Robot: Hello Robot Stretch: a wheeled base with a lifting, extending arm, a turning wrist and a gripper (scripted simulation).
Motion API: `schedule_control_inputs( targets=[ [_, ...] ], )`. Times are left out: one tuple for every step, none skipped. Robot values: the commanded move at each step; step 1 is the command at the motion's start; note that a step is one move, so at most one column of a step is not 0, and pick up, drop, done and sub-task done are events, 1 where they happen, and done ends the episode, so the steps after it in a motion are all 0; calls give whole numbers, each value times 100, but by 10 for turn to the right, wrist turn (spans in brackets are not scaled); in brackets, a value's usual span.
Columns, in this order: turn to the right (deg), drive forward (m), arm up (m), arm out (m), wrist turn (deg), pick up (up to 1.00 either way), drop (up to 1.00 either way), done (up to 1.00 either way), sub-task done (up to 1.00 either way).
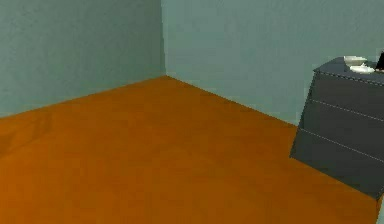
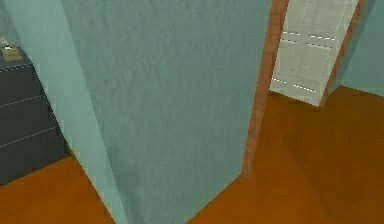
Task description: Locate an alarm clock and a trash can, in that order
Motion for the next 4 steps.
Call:
schedule_control_inputs(
  targets=[
    [30, 0, 0, 0, 0, 0, 0, 0, 0],
    [0, 50, 0, 0, 0, 0, 0, 0, 0],
    [420, 0, 0, 0, 0, 0, 0, 0, 0],
    [0, 95, 0, 0, 0, 0, 0, 0, 0]
  ],
)
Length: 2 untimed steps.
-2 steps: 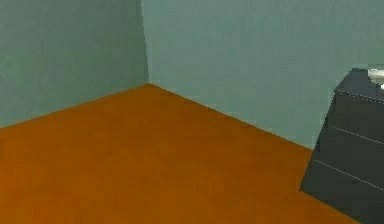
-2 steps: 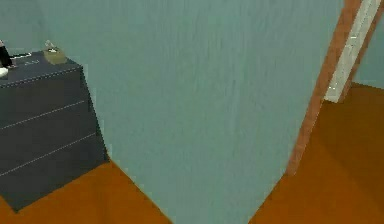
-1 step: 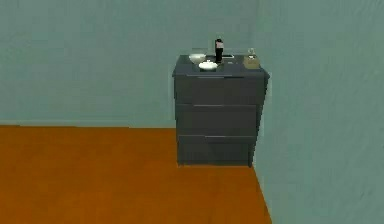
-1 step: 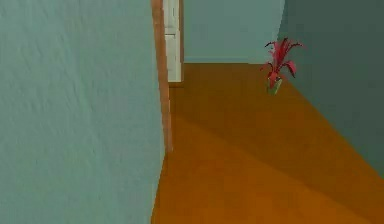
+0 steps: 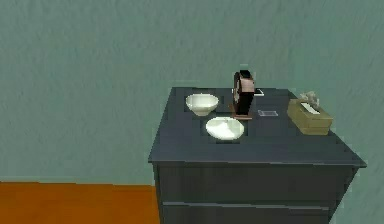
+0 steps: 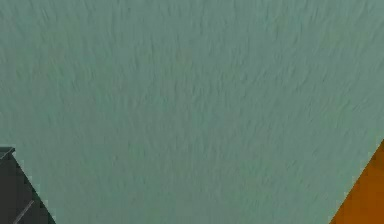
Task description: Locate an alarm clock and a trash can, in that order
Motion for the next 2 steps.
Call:
schedule_control_inputs(
  targets=[
    [120, 0, 0, 0, 0, 0, 0, 0, 0],
    [0, 0, 0, 0, 0, 0, 0, 0, 100]
  ],
)
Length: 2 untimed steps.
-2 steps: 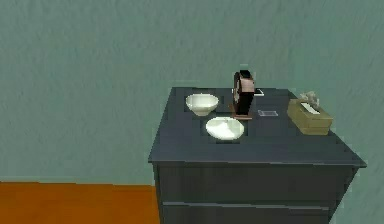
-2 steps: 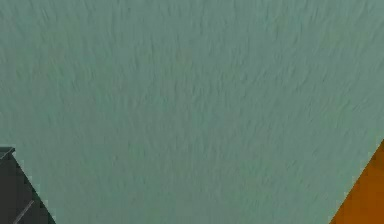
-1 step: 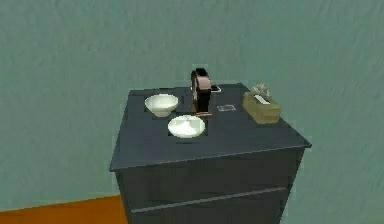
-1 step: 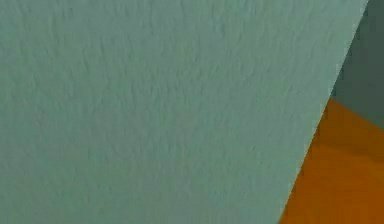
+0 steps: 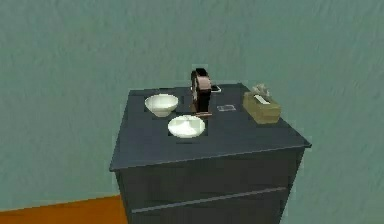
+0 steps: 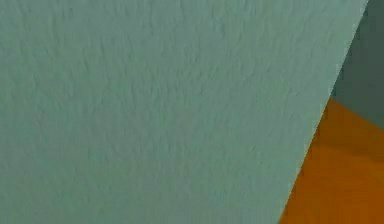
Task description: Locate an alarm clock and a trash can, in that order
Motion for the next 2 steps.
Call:
schedule_control_inputs(
  targets=[
    [450, 0, 0, 0, 0, 0, 0, 0, 0],
    [450, 0, 0, 0, 0, 0, 0, 0, 0]
  ],
)
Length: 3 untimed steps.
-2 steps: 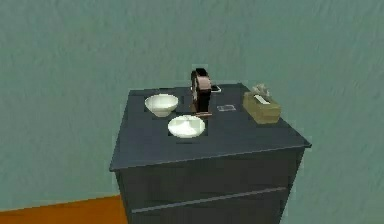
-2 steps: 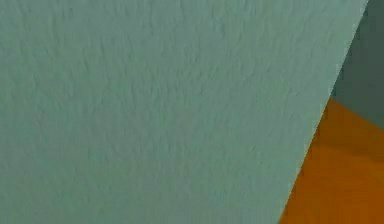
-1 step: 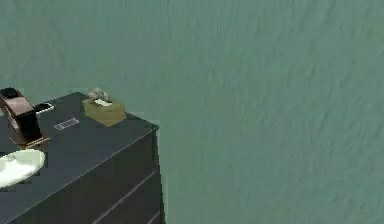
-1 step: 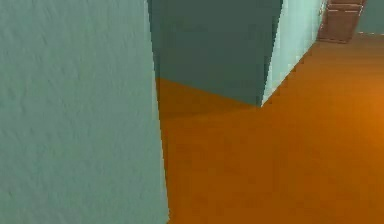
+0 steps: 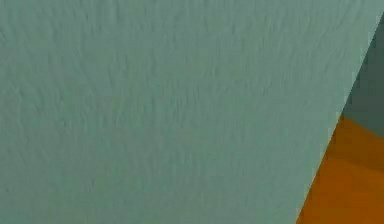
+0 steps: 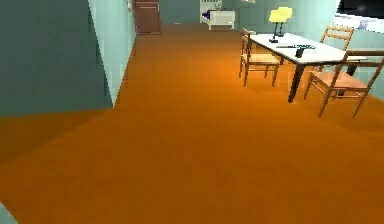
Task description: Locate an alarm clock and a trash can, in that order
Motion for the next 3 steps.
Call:
schedule_control_inputs(
  targets=[
    [450, 0, 0, 0, 0, 0, 0, 0, 0],
    [420, 0, 0, 0, 0, 0, 0, 0, 0],
    [0, 100, 0, 0, 0, 0, 0, 0, 0]
  ],
)
